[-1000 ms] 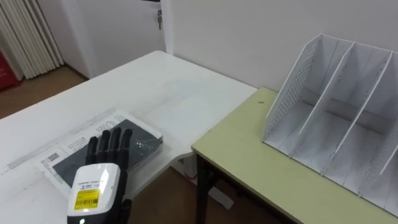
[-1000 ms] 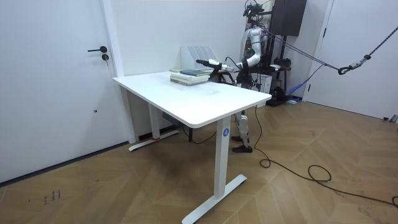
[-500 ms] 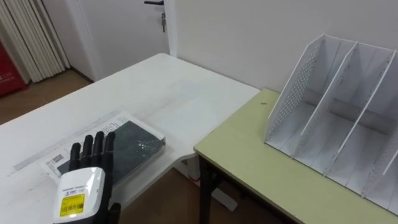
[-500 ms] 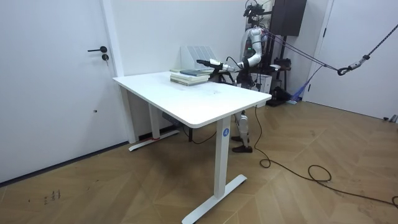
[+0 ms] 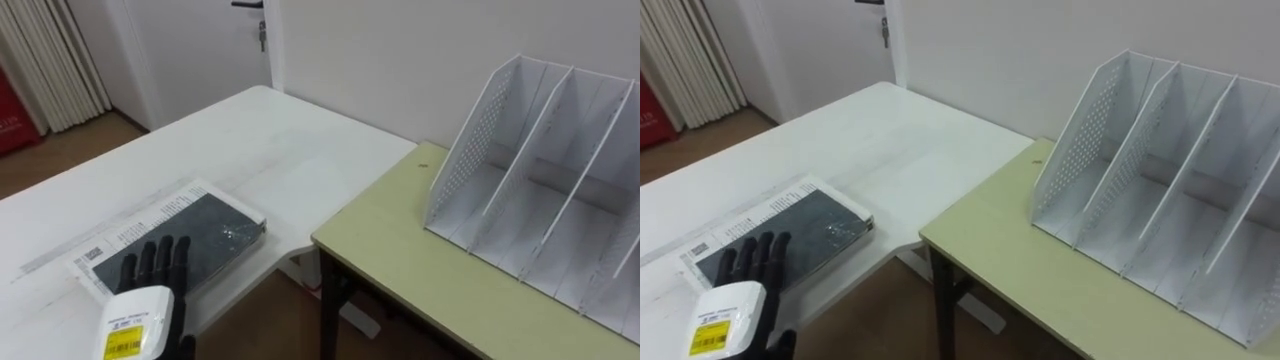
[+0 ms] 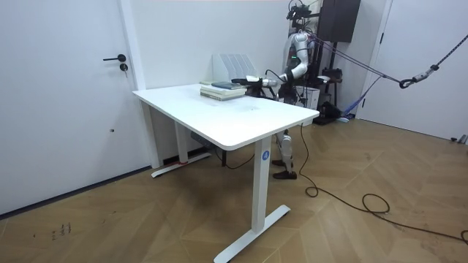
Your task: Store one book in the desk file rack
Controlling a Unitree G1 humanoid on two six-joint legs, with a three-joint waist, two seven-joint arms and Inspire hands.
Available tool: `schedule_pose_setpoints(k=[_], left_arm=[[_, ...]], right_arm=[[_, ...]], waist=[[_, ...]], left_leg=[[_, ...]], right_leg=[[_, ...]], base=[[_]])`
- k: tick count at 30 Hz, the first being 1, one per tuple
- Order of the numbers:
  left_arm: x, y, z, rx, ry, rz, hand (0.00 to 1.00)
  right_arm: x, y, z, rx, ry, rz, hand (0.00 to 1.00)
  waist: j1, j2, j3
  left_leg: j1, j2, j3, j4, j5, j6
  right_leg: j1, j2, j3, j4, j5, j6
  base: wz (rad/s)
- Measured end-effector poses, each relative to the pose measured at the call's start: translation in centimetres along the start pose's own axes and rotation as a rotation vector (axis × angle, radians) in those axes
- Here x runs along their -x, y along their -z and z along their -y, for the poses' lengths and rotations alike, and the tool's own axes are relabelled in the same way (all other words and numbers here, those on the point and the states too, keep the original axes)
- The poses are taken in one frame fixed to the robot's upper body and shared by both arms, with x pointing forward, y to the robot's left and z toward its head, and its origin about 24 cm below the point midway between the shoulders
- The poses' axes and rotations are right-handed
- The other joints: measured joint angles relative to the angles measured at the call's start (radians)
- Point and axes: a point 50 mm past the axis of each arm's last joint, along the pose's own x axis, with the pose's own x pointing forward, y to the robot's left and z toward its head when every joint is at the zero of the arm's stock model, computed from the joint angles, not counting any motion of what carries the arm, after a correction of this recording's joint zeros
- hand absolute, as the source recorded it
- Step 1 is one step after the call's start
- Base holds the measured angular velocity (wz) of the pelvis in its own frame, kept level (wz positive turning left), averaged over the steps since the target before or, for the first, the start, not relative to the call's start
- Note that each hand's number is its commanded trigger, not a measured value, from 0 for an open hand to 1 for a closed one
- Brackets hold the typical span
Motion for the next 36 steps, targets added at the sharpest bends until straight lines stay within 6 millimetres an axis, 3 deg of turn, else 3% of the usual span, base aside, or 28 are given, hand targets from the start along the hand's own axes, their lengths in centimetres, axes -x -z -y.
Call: schedule_pose_setpoints(k=[14, 17, 29, 36], left_arm=[[-0.6, 0.6, 0.5, -0.022, 0.06, -0.053, 0.0], [-0.7, 0.6, 0.5, -0.022, 0.066, -0.054, 1.0], [-1.7, -0.1, -1.1, 0.02, -0.01, -0.065, 1.0], [-2.8, 0.3, -2.2, -0.012, -0.056, -0.06, 1.0]], right_arm=[[0.1, 0.5, 0.0, 0.01, -0.007, -0.011, 0.0], [0.2, 0.8, 0.0, 0.011, -0.008, -0.016, 0.0], [0.2, 1.1, -0.1, 0.009, -0.016, -0.046, 0.0], [0.2, 1.2, 0.0, 0.006, -0.008, -0.065, 0.0]], waist=[[-0.019, 0.003, -0.0026], [-0.019, 0.002, -0.003], [-0.012, -0.013, -0.0116], [-0.015, -0.022, -0.0113]], left_leg=[[0.018, -0.003, 0.008, -0.015, 0.013, 0.001], [0.018, -0.003, 0.008, -0.014, 0.014, 0.001], [0.02, -0.003, 0.009, -0.014, 0.02, 0.0], [0.025, -0.002, 0.018, -0.015, 0.021, 0.0]], right_leg=[[0.004, -0.003, 0.005, 0.004, -0.005, 0.001], [0.004, -0.003, 0.005, 0.005, -0.005, 0.0], [0.003, -0.004, 0.003, 0.015, -0.006, -0.002], [0.004, -0.005, 0.007, 0.019, -0.005, -0.003]], base=[[-0.01], [0.0], [0.0], [0.0]])
